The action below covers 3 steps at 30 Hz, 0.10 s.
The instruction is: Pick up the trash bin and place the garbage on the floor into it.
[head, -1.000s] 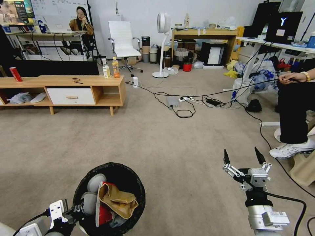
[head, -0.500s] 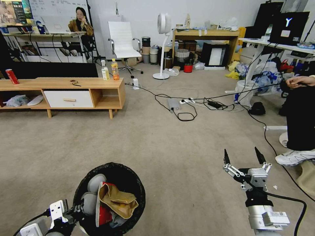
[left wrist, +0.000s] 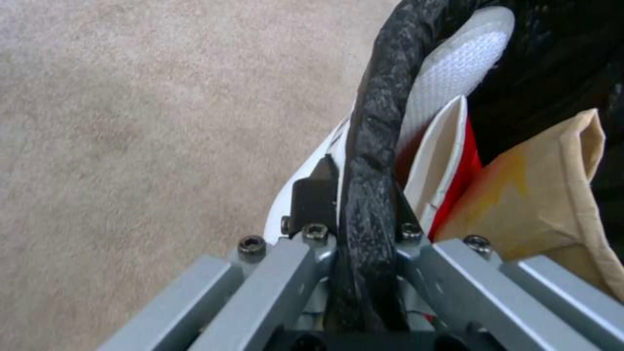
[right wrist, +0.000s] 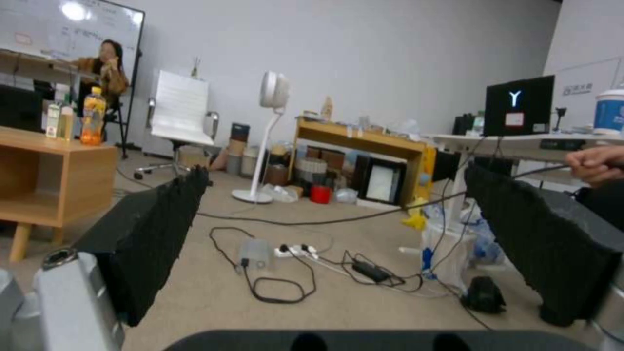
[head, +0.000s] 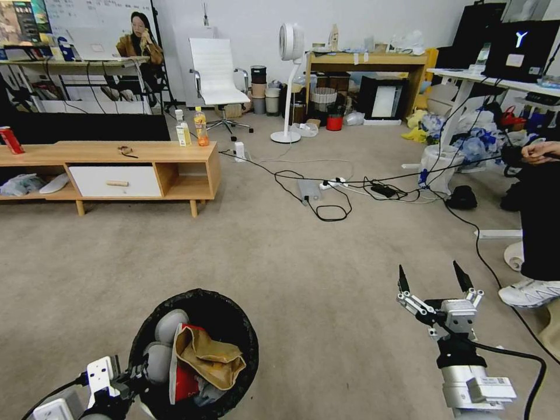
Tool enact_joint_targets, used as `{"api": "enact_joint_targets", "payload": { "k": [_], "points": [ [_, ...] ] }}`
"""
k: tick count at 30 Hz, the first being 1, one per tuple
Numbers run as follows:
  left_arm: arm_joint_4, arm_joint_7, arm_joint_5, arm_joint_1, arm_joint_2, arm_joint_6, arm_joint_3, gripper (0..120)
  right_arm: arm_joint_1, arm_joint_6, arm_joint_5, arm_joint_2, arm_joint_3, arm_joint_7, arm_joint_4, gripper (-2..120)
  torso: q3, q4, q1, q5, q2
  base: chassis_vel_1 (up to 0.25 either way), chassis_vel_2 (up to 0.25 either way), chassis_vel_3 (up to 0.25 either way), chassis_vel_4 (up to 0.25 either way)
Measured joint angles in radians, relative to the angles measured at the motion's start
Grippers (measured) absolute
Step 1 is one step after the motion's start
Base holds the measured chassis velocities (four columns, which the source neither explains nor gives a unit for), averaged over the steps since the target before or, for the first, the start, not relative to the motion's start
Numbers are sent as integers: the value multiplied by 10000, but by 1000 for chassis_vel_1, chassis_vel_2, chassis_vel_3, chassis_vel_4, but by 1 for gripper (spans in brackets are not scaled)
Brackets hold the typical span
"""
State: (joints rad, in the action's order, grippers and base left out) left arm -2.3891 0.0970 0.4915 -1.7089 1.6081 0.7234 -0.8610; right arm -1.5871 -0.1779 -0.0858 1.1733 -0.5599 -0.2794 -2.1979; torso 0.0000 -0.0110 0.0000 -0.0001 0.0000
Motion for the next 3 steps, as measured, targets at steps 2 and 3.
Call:
{"api": "enact_joint_targets", "payload": {
  "k": [2,3],
  "points": [
    [-1,0,0,-5,0,-1,0,3,-8,-11,9,0,-3,0,-1,100,0,1,0,0,0,-101,103,117,-84],
    [-1,0,-1,-7,0,-3,0,3,-13,-20,13,0,-5,0,-1,100,0,2,0,2,-1,-101,87,74,-84]
  ]
}}
